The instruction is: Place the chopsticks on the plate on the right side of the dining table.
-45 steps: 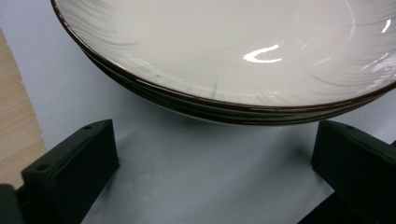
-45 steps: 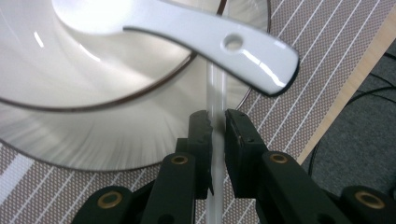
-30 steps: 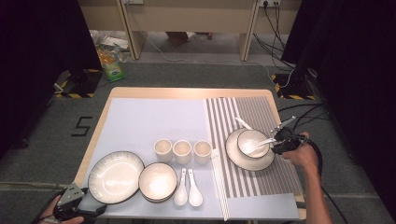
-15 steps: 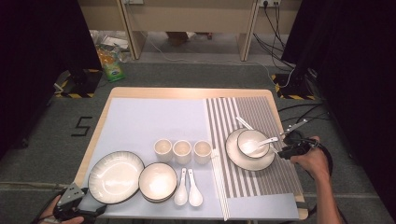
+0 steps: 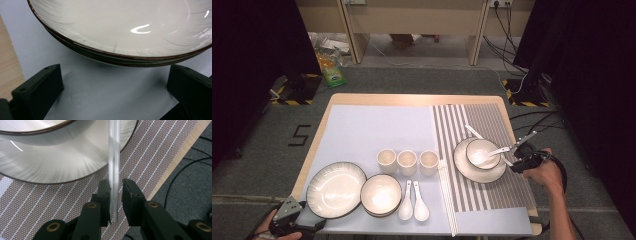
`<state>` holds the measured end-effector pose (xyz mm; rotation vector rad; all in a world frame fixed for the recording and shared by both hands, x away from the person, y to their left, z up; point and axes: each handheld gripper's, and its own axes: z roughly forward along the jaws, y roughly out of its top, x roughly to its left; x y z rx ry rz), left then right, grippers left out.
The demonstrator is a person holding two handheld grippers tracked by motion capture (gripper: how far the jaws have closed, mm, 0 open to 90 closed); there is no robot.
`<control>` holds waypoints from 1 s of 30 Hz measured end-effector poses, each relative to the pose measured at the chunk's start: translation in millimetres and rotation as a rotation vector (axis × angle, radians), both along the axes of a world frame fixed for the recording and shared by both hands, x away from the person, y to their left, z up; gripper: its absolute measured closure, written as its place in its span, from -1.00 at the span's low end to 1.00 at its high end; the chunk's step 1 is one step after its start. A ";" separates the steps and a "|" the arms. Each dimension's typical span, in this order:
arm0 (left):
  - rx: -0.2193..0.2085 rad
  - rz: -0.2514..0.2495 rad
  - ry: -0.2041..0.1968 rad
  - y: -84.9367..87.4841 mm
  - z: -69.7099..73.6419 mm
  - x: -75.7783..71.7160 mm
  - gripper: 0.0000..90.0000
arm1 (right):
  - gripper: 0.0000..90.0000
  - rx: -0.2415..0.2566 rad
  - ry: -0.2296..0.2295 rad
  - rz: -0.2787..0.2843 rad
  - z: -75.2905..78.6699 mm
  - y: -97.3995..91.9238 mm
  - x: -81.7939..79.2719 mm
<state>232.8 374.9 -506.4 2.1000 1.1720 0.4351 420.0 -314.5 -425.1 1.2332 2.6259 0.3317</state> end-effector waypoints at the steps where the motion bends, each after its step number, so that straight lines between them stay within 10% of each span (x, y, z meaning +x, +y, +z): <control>1: 0.001 0.000 0.000 0.0 0.0 0.1 -1.00 | 0.77 -0.001 0.002 0.008 -0.2 0.0 0.7; 30: 0.003 -0.001 -0.001 0.2 0.0 -0.1 -1.00 | 0.74 -0.033 -0.029 0.079 -0.2 8.2 9.6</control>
